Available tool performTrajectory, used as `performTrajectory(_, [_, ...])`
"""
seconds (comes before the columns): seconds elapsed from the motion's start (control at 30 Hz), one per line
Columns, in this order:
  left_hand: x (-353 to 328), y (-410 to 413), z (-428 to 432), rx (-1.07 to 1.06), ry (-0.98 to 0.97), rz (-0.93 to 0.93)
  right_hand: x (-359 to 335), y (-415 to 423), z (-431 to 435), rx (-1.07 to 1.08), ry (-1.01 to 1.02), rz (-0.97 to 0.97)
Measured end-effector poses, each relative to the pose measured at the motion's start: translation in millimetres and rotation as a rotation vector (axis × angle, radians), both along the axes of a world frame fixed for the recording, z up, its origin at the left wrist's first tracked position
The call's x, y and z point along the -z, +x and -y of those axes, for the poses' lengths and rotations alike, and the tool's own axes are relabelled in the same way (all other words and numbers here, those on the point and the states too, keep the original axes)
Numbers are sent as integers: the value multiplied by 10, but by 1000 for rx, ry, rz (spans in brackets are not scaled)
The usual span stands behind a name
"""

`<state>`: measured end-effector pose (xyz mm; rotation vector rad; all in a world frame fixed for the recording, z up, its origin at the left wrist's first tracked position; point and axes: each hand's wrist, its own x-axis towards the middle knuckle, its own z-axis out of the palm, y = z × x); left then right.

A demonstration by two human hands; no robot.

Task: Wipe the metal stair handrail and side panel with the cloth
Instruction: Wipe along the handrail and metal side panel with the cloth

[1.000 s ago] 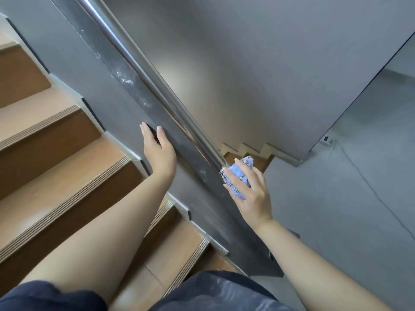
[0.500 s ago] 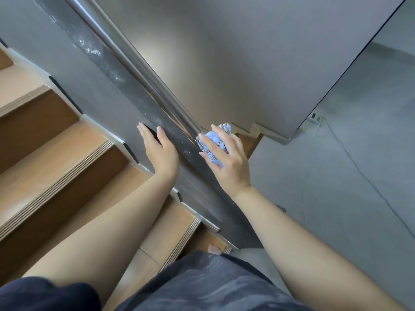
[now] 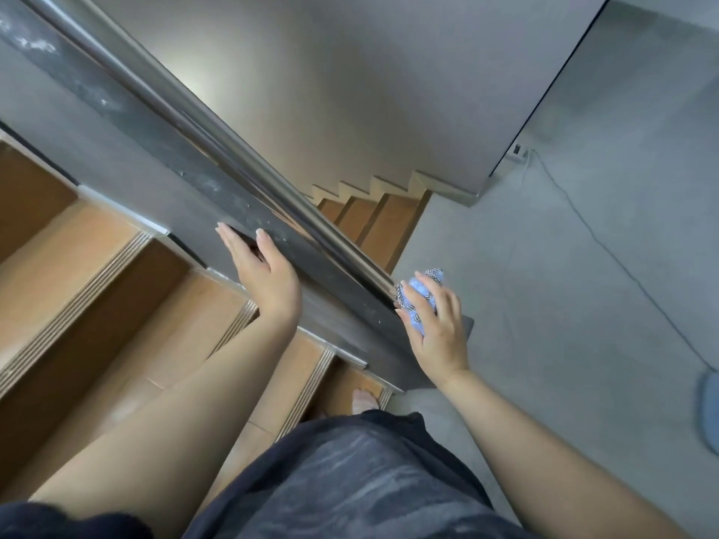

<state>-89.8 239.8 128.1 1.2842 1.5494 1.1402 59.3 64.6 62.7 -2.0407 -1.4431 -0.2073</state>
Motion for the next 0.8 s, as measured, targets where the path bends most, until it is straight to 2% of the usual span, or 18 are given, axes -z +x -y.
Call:
performTrajectory(0.2, [88,71,56,-9,-21,20,105,19,162,95,-58,-35])
performTrajectory(0.5, [151,103,90,18,-8,31,-96,-75,-173,-27,-76,-67])
performTrajectory(0.8, [200,104,124,20,-10,10,220,64,332,70,-159,-76])
